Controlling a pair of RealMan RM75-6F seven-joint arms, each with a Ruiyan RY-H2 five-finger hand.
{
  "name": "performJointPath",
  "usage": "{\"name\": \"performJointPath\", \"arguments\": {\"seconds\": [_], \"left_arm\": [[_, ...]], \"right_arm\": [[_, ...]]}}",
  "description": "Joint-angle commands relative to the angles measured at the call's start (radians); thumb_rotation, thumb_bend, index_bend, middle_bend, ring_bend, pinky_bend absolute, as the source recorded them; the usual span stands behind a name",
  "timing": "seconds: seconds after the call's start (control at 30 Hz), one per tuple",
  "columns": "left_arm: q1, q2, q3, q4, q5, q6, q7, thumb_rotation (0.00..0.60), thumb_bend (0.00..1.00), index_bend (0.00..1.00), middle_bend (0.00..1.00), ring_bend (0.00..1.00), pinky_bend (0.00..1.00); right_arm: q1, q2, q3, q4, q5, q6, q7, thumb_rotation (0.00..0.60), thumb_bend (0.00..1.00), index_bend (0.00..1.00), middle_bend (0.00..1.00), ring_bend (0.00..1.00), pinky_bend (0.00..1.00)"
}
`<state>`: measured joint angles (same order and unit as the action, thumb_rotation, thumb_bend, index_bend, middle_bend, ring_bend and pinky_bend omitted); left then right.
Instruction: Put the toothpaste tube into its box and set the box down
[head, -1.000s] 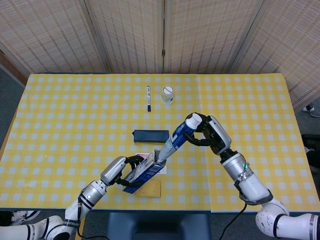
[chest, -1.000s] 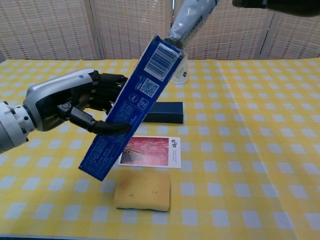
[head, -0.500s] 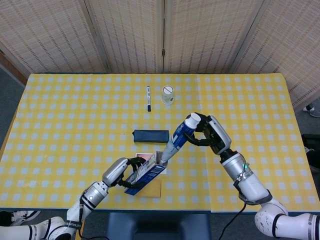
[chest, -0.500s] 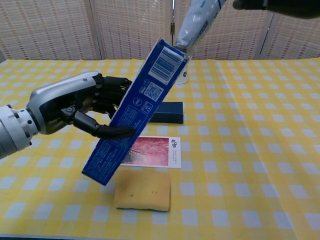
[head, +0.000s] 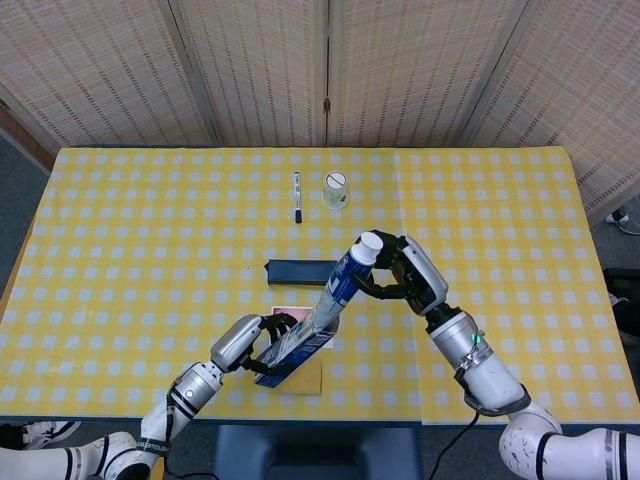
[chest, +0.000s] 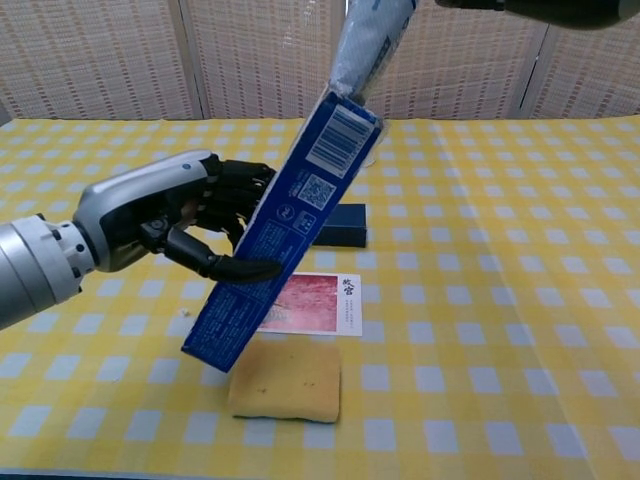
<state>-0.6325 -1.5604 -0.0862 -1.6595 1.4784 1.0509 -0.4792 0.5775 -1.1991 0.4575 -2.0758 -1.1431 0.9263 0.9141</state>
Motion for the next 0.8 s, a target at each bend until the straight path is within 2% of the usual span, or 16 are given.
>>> {"name": "performJointPath", "arguments": {"seconds": [0.03,0.5,0.8], "left_arm": [[0.000,0.001,-0.004,-0.001,0.000,0.005,0.000,0.600,0.30,0.50,0.51,0.49,0.58],[0.012,0.016,-0.018,-0.028,0.012,0.047,-0.001,0.600,0.30,0.50,0.51,0.49,0.58],[0.021,0.033,-0.036,-0.043,0.014,0.078,-0.014,0.600,0.30,0.51,0.51,0.49,0.58]], "right_arm": [[-0.002,-0.004,-0.003,-0.002,-0.001,0.001,-0.001,0.600,0.37,0.79,0.63,0.72,0.65],[-0.012,-0.039,-0.025,0.031,-0.068,0.029,0.002,0.600,0.37,0.79,0.63,0.72,0.65],[0.007,-0.110,-0.056,0.088,-0.107,0.035,0.003,0.600,0.37,0.79,0.63,0.72,0.65]]}}
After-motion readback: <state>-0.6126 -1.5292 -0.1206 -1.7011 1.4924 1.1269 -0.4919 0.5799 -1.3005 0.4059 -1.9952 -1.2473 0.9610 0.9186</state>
